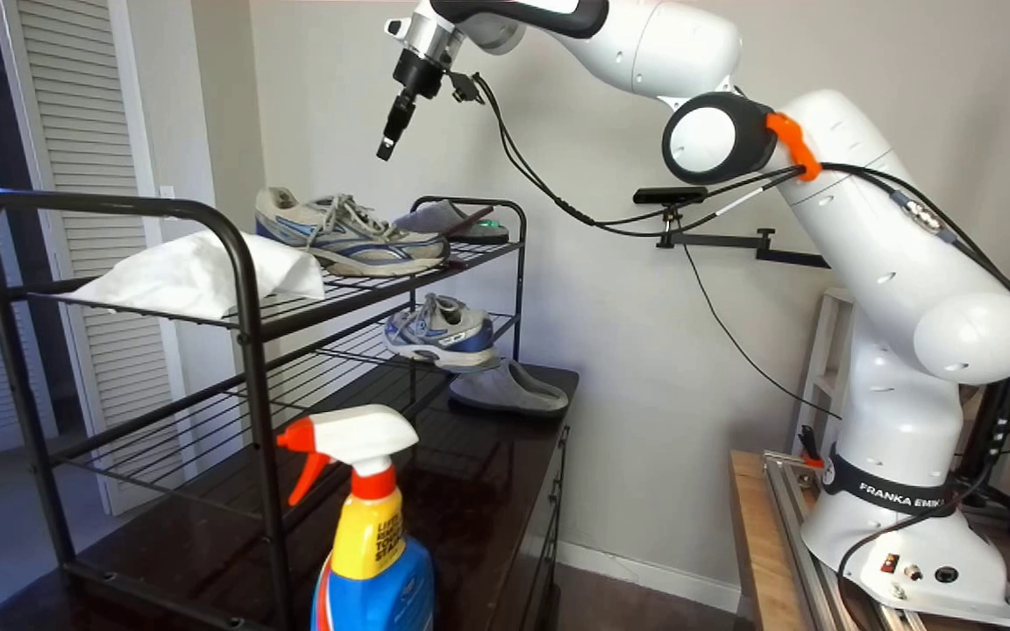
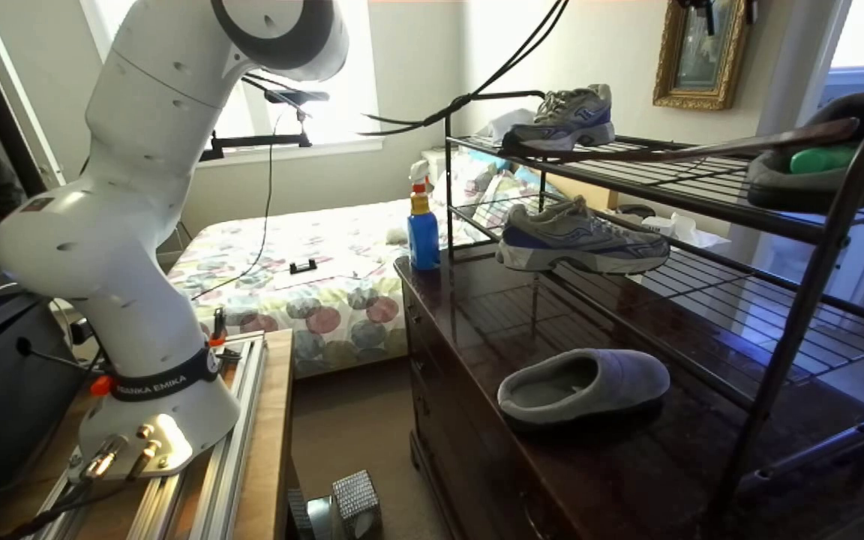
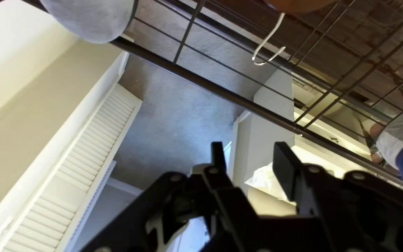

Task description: Put the brown hanger on the topmost shelf.

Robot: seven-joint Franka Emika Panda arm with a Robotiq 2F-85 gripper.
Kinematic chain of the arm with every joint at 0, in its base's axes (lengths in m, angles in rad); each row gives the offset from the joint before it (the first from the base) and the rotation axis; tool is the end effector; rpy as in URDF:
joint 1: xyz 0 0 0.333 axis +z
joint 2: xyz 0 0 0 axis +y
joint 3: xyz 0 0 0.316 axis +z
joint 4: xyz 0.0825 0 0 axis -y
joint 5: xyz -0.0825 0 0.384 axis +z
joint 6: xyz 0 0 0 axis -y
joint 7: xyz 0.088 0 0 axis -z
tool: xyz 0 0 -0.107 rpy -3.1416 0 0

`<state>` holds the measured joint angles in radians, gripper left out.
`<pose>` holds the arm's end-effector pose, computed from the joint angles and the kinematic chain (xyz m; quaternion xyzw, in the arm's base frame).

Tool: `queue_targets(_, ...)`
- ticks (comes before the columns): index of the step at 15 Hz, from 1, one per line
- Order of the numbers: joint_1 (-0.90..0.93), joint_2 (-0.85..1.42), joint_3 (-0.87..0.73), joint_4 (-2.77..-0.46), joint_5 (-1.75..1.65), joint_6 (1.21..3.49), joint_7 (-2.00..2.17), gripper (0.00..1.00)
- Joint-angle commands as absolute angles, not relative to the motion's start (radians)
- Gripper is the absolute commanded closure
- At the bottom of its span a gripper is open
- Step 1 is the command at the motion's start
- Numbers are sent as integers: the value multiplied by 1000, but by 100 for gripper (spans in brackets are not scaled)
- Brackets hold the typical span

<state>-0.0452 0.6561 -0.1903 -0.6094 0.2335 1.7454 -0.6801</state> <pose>0.7212 -0.0816 0.6769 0.9354 0.2532 0.2424 0.0470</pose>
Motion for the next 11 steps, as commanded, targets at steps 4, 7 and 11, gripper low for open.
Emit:
queue_targets(4, -74, 575, -240, -566, 218, 1717, -697, 8)
queue_targets(7, -88, 523, -253, -590, 223, 1701, -704, 0)
queue_targets(11, -96, 526, -244, -571, 236, 1699, -731, 0)
